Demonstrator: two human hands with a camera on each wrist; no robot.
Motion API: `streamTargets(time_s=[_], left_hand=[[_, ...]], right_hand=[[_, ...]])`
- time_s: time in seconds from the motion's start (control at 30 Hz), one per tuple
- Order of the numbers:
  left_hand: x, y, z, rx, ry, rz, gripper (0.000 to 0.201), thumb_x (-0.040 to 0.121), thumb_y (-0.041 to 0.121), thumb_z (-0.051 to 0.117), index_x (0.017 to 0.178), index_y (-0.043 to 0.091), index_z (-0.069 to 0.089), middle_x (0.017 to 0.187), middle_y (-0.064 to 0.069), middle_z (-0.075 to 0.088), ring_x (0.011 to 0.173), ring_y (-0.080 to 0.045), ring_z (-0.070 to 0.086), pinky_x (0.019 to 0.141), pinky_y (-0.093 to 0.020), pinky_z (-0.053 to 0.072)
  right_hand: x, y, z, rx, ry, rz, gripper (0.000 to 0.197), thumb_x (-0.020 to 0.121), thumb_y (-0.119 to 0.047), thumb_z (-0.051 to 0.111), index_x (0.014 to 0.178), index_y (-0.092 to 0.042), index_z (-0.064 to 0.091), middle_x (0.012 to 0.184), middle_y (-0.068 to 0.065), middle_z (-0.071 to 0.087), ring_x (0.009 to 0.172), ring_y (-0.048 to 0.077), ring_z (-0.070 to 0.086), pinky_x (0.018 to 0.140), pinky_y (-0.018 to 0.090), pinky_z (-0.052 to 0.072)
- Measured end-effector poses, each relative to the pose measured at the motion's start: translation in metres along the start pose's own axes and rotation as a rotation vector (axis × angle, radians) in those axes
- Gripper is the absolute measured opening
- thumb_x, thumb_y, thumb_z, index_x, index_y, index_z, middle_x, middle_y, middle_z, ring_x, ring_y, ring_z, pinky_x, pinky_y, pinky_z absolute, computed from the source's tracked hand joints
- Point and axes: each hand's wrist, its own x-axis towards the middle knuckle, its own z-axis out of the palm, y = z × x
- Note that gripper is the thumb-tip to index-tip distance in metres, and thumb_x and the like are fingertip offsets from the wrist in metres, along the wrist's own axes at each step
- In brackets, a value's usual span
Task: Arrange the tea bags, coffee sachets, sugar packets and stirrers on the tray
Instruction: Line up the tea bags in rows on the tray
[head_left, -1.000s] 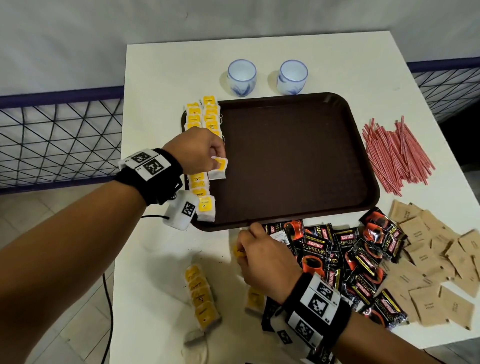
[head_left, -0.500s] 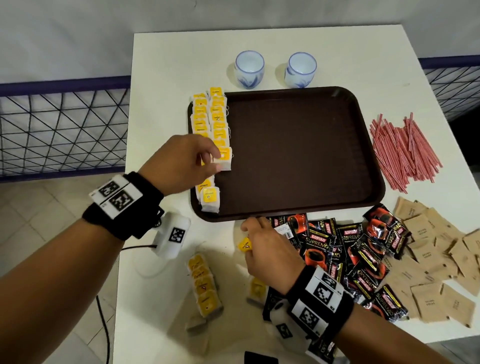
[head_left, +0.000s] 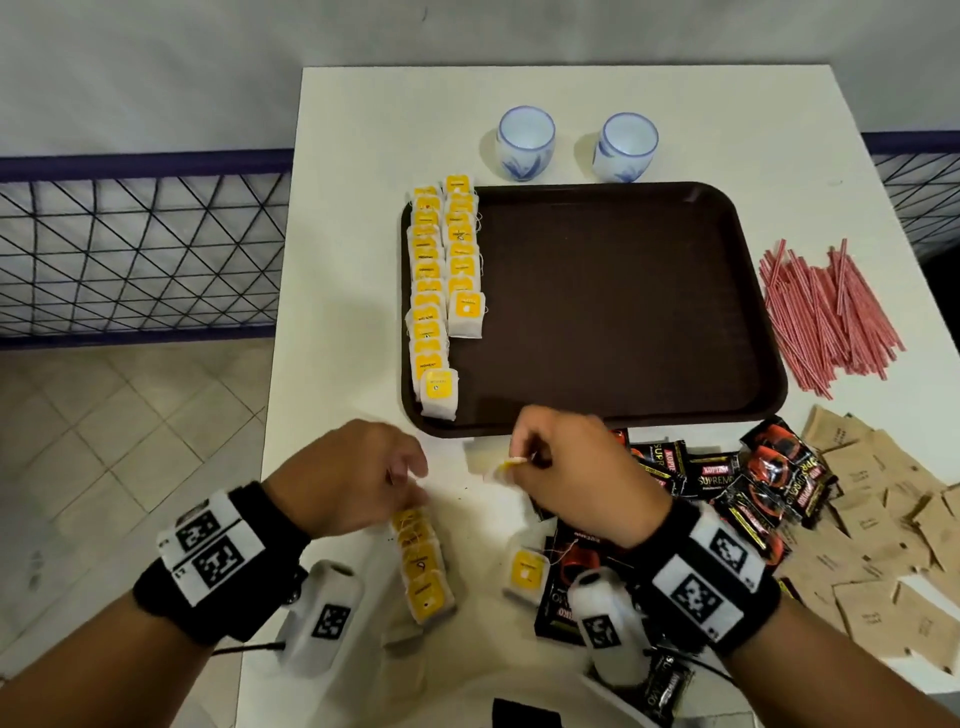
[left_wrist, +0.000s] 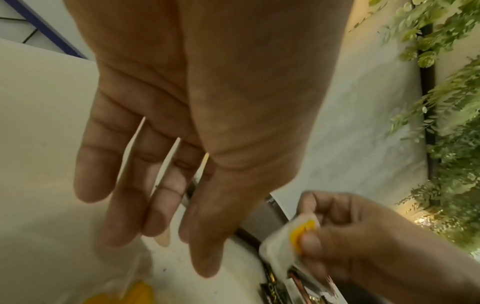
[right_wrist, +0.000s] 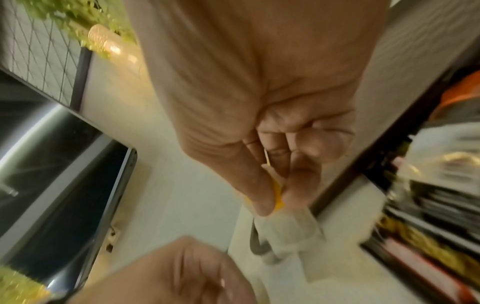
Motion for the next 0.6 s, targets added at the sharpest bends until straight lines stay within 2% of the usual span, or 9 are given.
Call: streamTargets(time_s=[0.07,0.13,0.2,0.3,0.43,0.53,0.6], left_hand=[[-0.003,-0.002,0.002,0.053,-0.088,0.034,0.023,0.079,0.037,0.070,0.102,0.033,0.073,0.090,0.011,0.069,0.080,-0.004,0.060,0.079,-0.036,0.053],[-0.005,-0.004,0.002,0.114,-0.191,0.084,0.036,0.076,0.046,0.059,0.108,0.034,0.071,0.101,0.011,0.068,0.092,-0.008,0.060,0.084,-0.036,0.051],[-0.006,-0.001,0.000,0.157,-0.270,0.105,0.042,0.076,0.042,0.057,0.114,0.032,0.070,0.109,0.009,0.067,0.099,-0.011,0.058,0.088,-0.033,0.049],[-0.007,0.003,-0.001,0.164,-0.327,0.106,0.046,0.074,0.033,0.055,0.118,0.031,0.069,0.110,0.007,0.065,0.101,-0.010,0.055,0.088,-0.030,0.048],[-0.008,0.005,-0.003,0.139,-0.334,0.078,0.047,0.070,0.033,0.053,0.114,0.037,0.068,0.105,0.009,0.056,0.093,-0.009,0.055,0.083,-0.029,0.050],[-0.008,0.005,-0.001,0.147,-0.336,0.091,0.045,0.070,0.031,0.052,0.111,0.037,0.068,0.103,0.010,0.053,0.094,-0.010,0.054,0.083,-0.030,0.050],[-0.008,0.005,0.001,0.148,-0.324,0.090,0.041,0.071,0.030,0.055,0.109,0.037,0.068,0.103,0.010,0.052,0.095,-0.009,0.054,0.083,-0.031,0.050]], right_hand=[[0.013,0.000,-0.012,0.065,0.044,-0.009,0.017,0.081,-0.022,0.075,0.075,-0.023,0.059,0.068,-0.003,0.066,0.062,0.009,0.062,0.063,0.033,0.053],[0.029,0.004,-0.020,0.141,0.069,0.001,0.015,0.079,-0.019,0.075,0.076,-0.022,0.059,0.069,0.001,0.070,0.066,0.017,0.067,0.065,0.040,0.056],[0.046,0.007,-0.026,0.229,0.068,0.026,0.016,0.081,-0.012,0.072,0.078,-0.020,0.059,0.069,0.005,0.073,0.066,0.023,0.070,0.064,0.043,0.059],[0.069,0.007,-0.033,0.361,0.051,0.081,0.016,0.087,0.002,0.066,0.083,-0.012,0.059,0.072,0.013,0.074,0.067,0.024,0.074,0.062,0.038,0.058],[0.093,0.005,-0.036,0.368,0.032,0.087,0.015,0.091,0.005,0.060,0.090,-0.009,0.058,0.077,0.019,0.073,0.071,0.030,0.073,0.063,0.038,0.057],[0.107,0.002,-0.034,0.348,0.025,0.080,0.012,0.092,0.005,0.060,0.094,-0.007,0.057,0.081,0.021,0.072,0.063,0.021,0.071,0.056,0.030,0.054],[0.117,0.001,-0.033,0.328,0.022,0.082,0.012,0.092,0.004,0.062,0.094,-0.007,0.057,0.079,0.020,0.072,0.060,0.018,0.069,0.053,0.028,0.053]])
